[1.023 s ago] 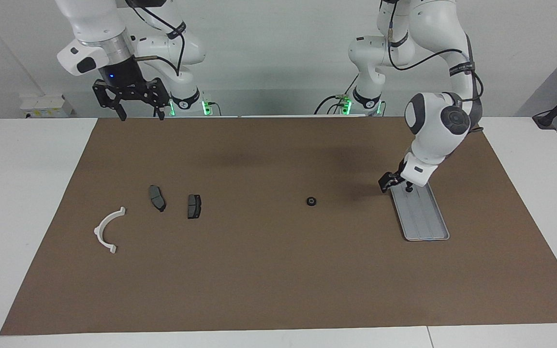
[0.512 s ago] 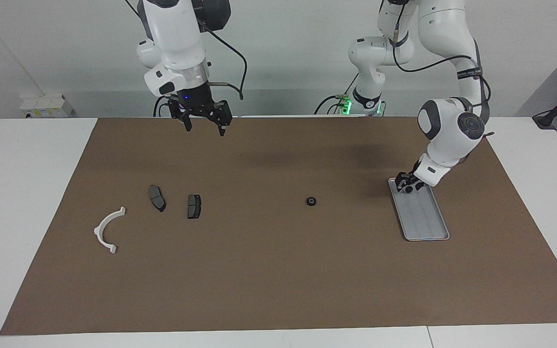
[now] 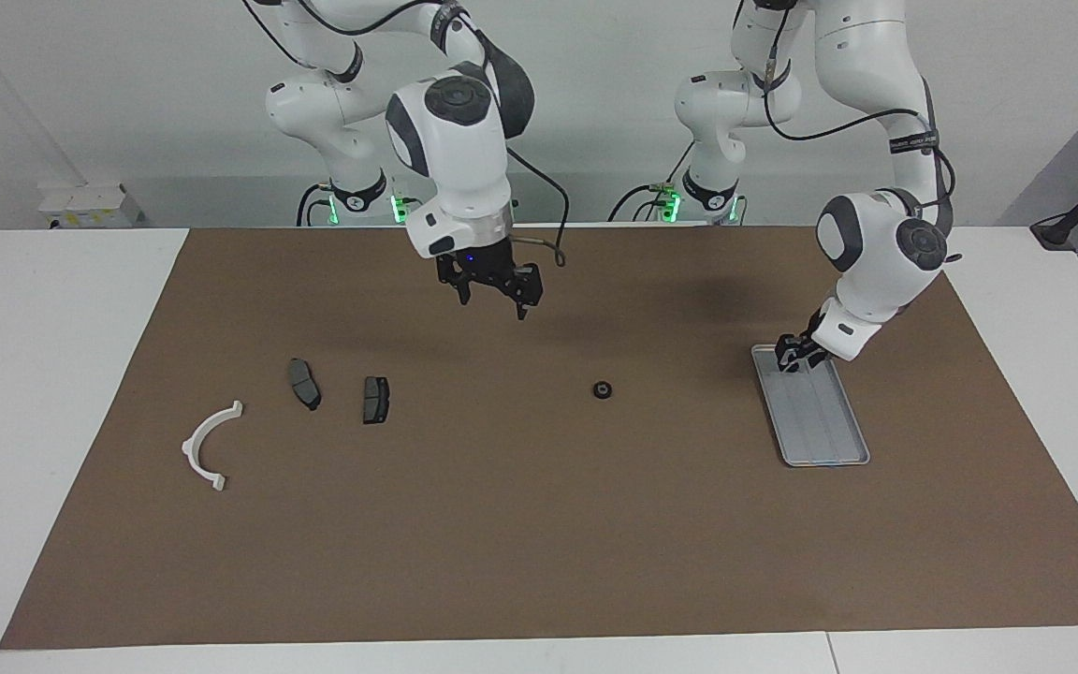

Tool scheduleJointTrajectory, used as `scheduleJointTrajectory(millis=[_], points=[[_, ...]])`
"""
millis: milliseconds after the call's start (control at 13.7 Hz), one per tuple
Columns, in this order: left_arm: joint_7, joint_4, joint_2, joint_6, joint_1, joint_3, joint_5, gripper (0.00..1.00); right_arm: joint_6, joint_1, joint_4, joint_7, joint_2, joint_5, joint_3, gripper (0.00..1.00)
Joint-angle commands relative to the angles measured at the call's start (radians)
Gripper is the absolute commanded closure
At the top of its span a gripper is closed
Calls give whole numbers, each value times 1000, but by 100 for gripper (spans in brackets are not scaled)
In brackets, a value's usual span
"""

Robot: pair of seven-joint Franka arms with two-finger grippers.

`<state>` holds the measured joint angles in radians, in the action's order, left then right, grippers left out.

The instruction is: Place bearing gear from tray to pile

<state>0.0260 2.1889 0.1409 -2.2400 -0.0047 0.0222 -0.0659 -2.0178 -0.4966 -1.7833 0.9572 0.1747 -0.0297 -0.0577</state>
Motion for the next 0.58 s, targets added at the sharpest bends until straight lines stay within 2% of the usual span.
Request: scheduleJointTrajectory(millis=[0, 219, 365, 512], points=[[2, 61, -23, -58, 9, -10, 9, 41, -19, -46, 117, 104, 122, -3, 6, 0], [-15, 64, -21, -58, 6, -10, 9, 41, 5, -100, 244, 159, 256, 20, 10, 0], [-20, 72, -21, -64, 5, -10, 9, 41, 24, -161, 336, 245, 375, 103, 10, 0], [-20, 72, -20, -64, 5, -10, 9, 41, 31, -166, 428, 281, 459, 116, 7, 0]])
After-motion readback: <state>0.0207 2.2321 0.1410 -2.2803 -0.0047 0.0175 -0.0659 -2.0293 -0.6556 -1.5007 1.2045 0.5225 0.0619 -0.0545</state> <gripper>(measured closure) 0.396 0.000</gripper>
